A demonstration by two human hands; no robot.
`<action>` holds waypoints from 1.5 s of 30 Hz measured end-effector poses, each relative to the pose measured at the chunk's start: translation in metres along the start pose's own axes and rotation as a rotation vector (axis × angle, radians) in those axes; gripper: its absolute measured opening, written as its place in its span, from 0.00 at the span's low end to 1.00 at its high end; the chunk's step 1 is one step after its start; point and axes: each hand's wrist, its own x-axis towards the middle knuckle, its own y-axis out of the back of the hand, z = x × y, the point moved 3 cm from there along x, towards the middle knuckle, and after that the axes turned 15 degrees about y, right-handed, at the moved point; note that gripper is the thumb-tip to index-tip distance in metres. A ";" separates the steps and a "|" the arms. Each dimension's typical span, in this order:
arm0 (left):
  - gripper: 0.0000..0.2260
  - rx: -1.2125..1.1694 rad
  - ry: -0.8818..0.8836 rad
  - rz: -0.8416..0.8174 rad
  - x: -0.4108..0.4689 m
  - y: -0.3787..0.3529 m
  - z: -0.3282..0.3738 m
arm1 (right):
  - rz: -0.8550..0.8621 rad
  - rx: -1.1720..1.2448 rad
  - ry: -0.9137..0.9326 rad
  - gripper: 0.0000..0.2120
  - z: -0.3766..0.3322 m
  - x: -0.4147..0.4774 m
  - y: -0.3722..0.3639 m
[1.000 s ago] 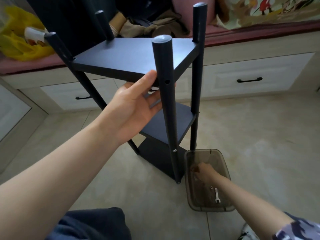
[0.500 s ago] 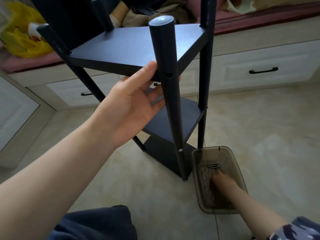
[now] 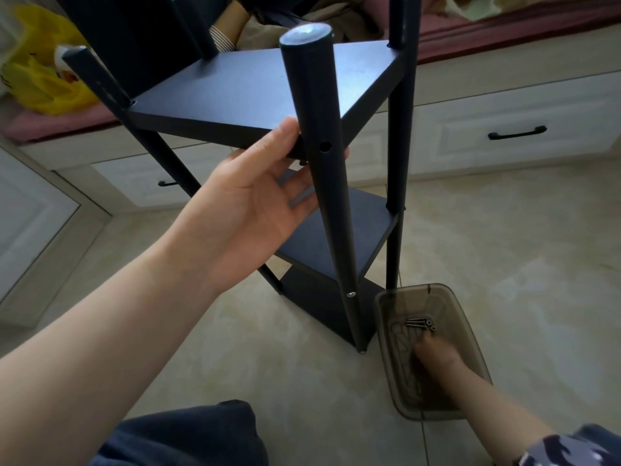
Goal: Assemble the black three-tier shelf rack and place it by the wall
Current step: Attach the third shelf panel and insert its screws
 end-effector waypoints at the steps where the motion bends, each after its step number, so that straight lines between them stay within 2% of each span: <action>1: 0.11 -0.002 0.001 0.001 0.000 0.000 0.000 | 0.008 -0.017 -0.006 0.20 0.000 -0.001 -0.001; 9: 0.13 -0.001 -0.001 -0.004 0.001 0.000 0.000 | -0.014 -0.190 0.021 0.18 0.003 -0.008 0.001; 12: 0.12 -0.012 0.002 -0.015 0.001 0.000 0.000 | 0.006 -0.181 -0.002 0.18 0.000 -0.010 0.013; 18: 0.11 -0.023 0.031 -0.030 -0.002 0.000 0.001 | 0.109 0.022 -0.096 0.18 -0.012 -0.016 0.058; 21: 0.10 -0.048 0.046 -0.041 -0.006 0.001 0.001 | 0.183 0.142 -0.078 0.25 -0.013 -0.025 0.099; 26: 0.10 -0.057 0.072 -0.039 -0.015 0.004 0.005 | 0.217 0.403 -0.105 0.11 -0.004 -0.056 0.196; 29: 0.12 -0.054 0.095 -0.041 -0.021 0.006 0.007 | 0.287 0.717 -0.094 0.09 -0.005 -0.090 0.256; 35: 0.10 -0.033 0.134 -0.058 -0.032 0.024 0.009 | 0.535 1.054 0.091 0.10 -0.030 -0.165 0.359; 38: 0.13 -0.041 0.157 -0.063 -0.039 0.035 0.014 | 0.602 1.116 0.045 0.12 -0.043 -0.186 0.379; 40: 0.11 -0.012 0.151 -0.068 -0.045 0.043 0.018 | 0.666 1.097 0.008 0.13 -0.050 -0.193 0.384; 45: 0.05 -0.078 0.148 -0.037 -0.055 0.063 0.027 | 0.681 1.343 0.131 0.18 -0.072 -0.190 0.385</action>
